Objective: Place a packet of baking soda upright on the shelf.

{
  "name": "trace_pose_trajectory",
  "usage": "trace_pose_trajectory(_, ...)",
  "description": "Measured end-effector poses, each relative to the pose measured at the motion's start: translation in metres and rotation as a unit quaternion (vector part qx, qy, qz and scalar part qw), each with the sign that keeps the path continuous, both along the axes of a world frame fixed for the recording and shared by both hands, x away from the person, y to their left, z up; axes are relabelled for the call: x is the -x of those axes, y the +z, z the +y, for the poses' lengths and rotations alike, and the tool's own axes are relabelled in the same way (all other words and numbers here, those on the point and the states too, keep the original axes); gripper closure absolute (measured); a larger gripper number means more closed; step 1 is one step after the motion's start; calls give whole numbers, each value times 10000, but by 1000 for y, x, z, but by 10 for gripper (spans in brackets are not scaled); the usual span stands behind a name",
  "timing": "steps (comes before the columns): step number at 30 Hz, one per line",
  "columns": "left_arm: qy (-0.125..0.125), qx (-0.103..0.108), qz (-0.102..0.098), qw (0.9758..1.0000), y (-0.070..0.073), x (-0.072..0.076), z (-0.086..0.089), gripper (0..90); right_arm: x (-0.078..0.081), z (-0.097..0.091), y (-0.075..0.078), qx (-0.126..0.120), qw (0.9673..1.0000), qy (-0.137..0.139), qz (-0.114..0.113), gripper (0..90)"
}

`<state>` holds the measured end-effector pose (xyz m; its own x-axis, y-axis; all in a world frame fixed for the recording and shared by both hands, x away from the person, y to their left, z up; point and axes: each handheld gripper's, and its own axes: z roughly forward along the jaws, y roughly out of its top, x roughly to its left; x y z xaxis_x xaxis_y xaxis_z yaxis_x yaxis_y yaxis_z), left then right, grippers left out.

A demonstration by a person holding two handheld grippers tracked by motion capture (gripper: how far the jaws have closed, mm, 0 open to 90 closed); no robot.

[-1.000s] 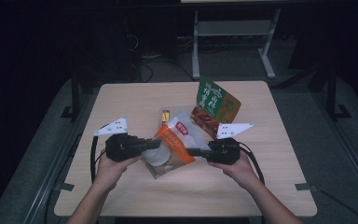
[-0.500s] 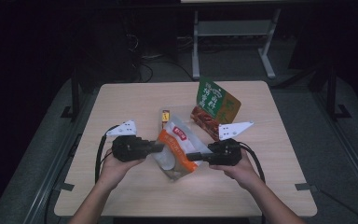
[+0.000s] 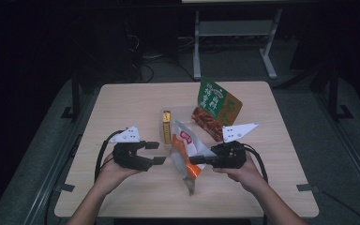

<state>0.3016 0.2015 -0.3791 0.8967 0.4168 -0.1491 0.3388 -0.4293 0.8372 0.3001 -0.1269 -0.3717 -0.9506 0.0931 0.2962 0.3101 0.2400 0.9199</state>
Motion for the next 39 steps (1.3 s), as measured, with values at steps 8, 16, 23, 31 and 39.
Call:
trace_pose_trajectory(8,-32,-182,57,9998,-31,20,14,207,-2,-1,9,211,9994,-199,-189,900)
trace_pose_trajectory(16,103,-310,134,9994,-42,22,23,182,-10,-6,18,343,9982,-410,-280,900)
trace_pose_trajectory(23,182,-347,222,9990,-50,17,24,182,-24,-6,30,461,9969,-503,-381,900)
trace_pose_trajectory(31,155,-387,209,9989,-53,17,22,182,-26,-9,42,335,9969,-491,-507,900)
trace_pose_trajectory(39,206,-383,193,9989,-52,17,23,182,-41,-10,58,286,9952,-652,-677,900)
